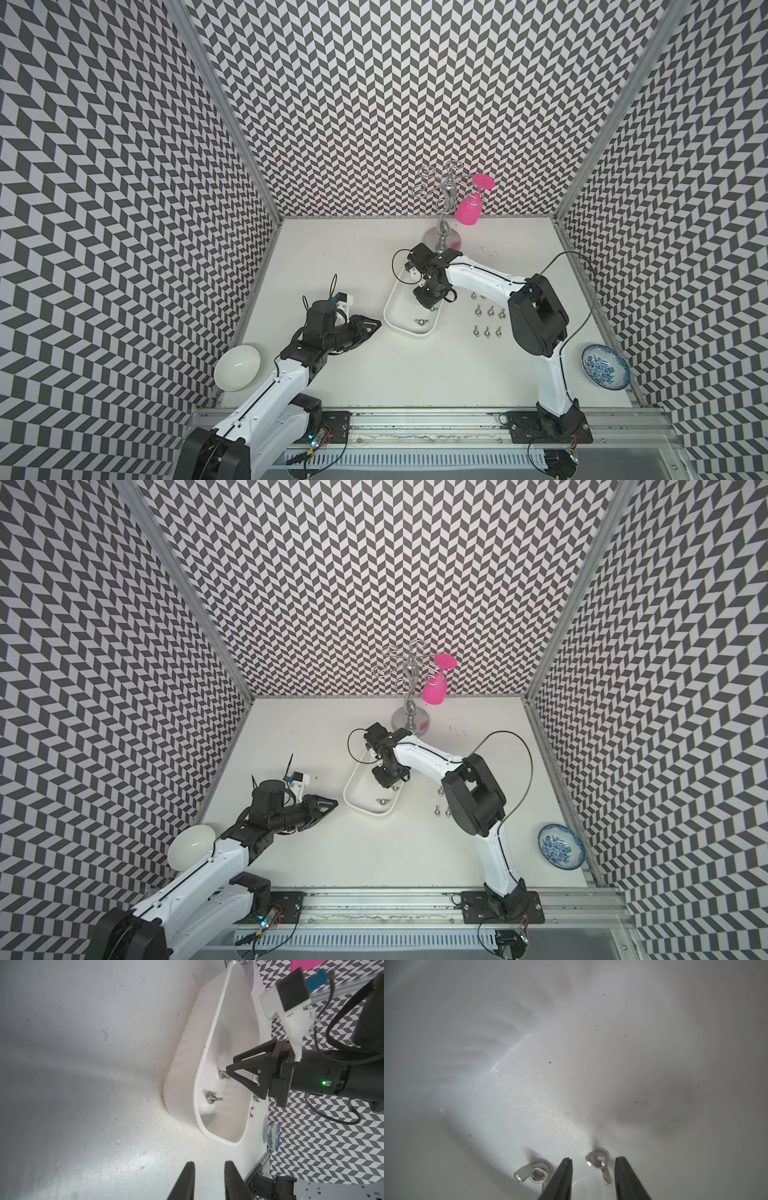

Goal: Take out the wing nut from the storage box
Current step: Pick up the wing nut from the storage box.

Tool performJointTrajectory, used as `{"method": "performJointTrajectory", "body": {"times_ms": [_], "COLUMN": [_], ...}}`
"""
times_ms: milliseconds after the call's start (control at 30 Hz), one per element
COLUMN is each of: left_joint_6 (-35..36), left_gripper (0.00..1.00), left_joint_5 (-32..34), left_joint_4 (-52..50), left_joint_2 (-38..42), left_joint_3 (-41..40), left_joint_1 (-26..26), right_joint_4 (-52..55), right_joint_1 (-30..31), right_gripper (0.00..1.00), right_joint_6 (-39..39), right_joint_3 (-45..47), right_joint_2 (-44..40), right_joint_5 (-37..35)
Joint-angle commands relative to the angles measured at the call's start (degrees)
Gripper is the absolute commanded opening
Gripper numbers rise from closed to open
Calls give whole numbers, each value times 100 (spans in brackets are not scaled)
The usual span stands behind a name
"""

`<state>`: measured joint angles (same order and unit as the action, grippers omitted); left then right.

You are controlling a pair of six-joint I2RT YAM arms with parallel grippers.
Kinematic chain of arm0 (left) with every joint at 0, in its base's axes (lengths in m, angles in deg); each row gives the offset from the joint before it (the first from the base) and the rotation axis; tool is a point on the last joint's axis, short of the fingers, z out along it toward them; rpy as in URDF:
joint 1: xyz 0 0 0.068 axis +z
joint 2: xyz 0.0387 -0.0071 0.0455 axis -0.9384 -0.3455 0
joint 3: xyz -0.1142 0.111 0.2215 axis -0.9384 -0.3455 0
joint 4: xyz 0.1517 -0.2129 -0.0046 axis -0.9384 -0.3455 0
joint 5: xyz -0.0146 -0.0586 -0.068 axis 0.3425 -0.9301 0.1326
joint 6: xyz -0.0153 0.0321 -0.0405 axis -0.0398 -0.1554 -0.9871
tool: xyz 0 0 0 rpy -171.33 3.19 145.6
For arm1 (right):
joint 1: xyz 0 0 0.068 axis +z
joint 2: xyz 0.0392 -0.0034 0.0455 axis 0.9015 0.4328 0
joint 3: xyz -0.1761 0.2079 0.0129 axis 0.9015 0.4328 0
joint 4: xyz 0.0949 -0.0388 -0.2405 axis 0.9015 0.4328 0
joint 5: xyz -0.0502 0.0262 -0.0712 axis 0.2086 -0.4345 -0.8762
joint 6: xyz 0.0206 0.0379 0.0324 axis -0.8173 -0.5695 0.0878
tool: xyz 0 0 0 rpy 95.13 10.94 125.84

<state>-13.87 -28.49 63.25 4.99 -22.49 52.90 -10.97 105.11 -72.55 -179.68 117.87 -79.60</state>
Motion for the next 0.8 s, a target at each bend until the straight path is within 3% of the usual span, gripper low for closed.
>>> {"method": "performJointTrajectory", "body": {"times_ms": [0,767], "left_joint_6": [243,728], "left_gripper": [29,31], "left_joint_5": [-150,-165], "left_joint_4": [-39,-442], "left_joint_2": [-77,-403], "left_joint_3": [134,475], "left_joint_1": [-17,10], "right_joint_4": [-21,146], "right_joint_1": [39,161], "right_gripper": [40,38], "right_joint_6": [129,275], "right_joint_3": [-107,-166], "right_joint_2": [17,218], "right_joint_5": [32,-495]}}
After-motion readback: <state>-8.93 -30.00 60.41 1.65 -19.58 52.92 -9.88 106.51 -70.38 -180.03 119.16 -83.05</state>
